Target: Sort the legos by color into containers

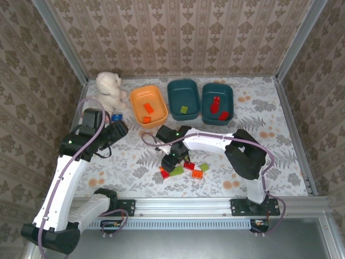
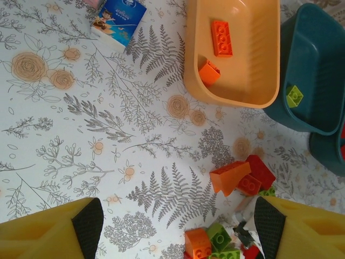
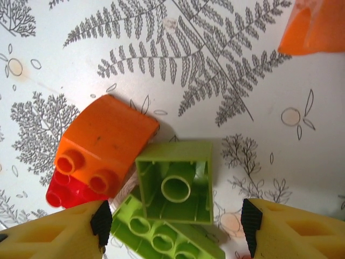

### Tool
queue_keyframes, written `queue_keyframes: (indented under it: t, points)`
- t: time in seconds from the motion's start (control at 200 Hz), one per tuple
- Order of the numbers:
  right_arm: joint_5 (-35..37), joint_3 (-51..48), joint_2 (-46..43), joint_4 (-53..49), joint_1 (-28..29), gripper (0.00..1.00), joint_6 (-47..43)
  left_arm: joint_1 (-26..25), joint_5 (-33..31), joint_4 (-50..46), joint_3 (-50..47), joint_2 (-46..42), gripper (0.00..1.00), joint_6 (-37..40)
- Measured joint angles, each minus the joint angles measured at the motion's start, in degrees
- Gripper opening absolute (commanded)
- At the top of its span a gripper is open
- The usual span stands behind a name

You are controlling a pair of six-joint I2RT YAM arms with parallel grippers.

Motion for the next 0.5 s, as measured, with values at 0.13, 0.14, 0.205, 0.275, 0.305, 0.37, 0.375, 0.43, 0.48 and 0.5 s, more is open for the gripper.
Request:
queue_keyframes:
  t: [0.13, 0.14, 0.205, 0.275, 0.305, 0.37, 0.375, 0.43, 0.48, 0.5]
  points:
    - [0.09, 1.05, 0.79, -0.17, 0.00, 0.61, -0.09, 0.00, 0.02, -0.02, 0.00, 0.42, 0.77, -0.44]
    - [0.11, 1.11, 0.81, -0.20, 0.00, 0.61, -0.17, 0.00, 0.02, -0.02, 0.00, 0.46, 0.77, -0.44]
    - [0.22, 1.79, 1.16, -0.22, 0.00, 0.60, -0.22, 0.00, 0.02, 0.00, 0.00, 0.72, 0.77, -0.46]
    - [0.22, 2.60, 1.84, -0.26, 0.00, 0.59, -0.24, 0.00, 0.02, 0.04, 0.00, 0.87, 0.76, -0.59]
    - [0.20, 2.89, 2.14, -0.44, 0.00, 0.58, -0.24, 0.00, 0.02, 0.09, 0.00, 0.94, 0.76, -0.59]
    - [0.22, 3.43, 2.49, -0.74, 0.00, 0.58, -0.22, 0.00, 0.04, 0.20, 0.00, 0.94, 0.76, -0.61]
    - [0.22, 3.45, 2.49, -0.76, 0.00, 0.58, -0.22, 0.00, 0.04, 0.20, 0.00, 0.94, 0.76, -0.61]
    - [0.33, 3.54, 2.54, -0.96, 0.00, 0.62, -0.22, 0.00, 0.04, 0.20, 0.00, 0.94, 0.76, -0.63]
    - [0.59, 3.54, 2.51, -1.03, 0.00, 0.65, -0.04, 0.00, 0.04, 0.22, 0.00, 0.94, 0.76, -0.63]
    - [0.66, 3.54, 2.51, -1.03, 0.00, 0.65, -0.11, 0.00, 0.04, 0.22, 0.00, 0.94, 0.76, -0.63]
